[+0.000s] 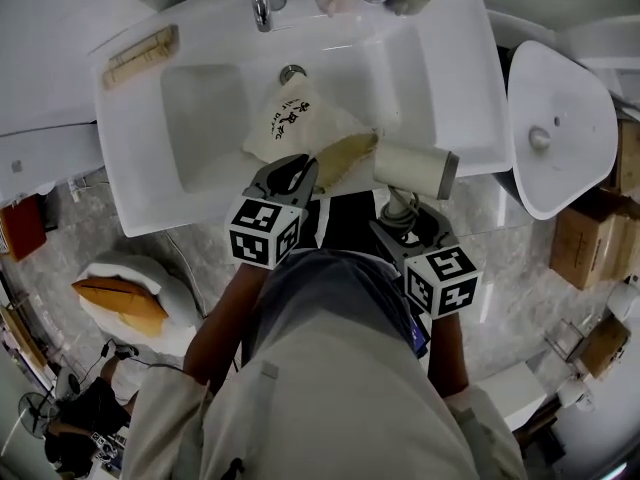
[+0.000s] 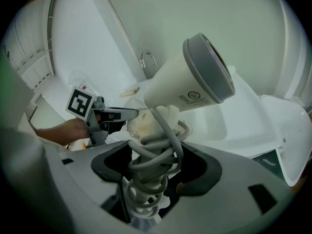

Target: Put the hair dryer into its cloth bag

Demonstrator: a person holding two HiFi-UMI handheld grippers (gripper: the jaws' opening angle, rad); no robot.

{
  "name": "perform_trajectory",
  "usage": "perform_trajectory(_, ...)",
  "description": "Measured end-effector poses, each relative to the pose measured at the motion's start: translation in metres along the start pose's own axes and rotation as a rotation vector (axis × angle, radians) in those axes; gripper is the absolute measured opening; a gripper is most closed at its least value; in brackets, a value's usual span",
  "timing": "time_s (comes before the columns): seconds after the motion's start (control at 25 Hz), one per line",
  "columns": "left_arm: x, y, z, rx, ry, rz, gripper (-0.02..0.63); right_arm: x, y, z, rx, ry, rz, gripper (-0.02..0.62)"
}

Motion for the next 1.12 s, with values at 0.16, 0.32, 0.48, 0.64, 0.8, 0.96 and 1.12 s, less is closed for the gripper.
perform_trajectory(0.16, -0.003, 0.0, -0.005, 0.023, 0.014, -0.012, 0.051, 0.003, -0.006, 0.009, -0.044, -0.011, -0.017, 0.304)
perform_trajectory(0.32, -0.006, 0.001, -0.007, 0.039, 0.032, -0.009, 0.044, 0.003, -0.01, 0.013, -0.065, -0.002, -0.017, 0.304)
perform_trajectory(0.48, -0.008, 0.002, -0.009, 0.053, 0.056, 0.003, 0.037, 0.001, -0.014, 0.018, -0.087, 0.008, -0.023, 0.304)
perform_trajectory(0.64, -0.009, 0.004, -0.011, 0.064, 0.062, 0.004, 0.035, 0.001, -0.023, 0.027, -0.124, 0.0, -0.036, 0.304)
perform_trajectory(0.8, -0.009, 0.004, -0.011, 0.071, 0.074, 0.01, 0.034, 0.001, -0.03, 0.035, -0.17, 0.012, -0.039, 0.304)
perform_trajectory(0.96, -0.009, 0.005, -0.01, 0.075, 0.079, 0.011, 0.034, -0.001, -0.036, 0.043, -0.21, 0.018, -0.054, 0.304)
perform_trajectory(1.12, -0.009, 0.004, -0.009, 0.081, 0.081, 0.013, 0.034, -0.001, -0.042, 0.048, -0.254, 0.035, -0.065, 0.304)
Point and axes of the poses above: the fingertips, and each gripper's own axes: y backward along the fingers, x to its right, z out of its underside, the point moved 3 cm from there along y, backward along the fingers, and after that the axes turned 15 degrees about -y, right-handed, at the moved point
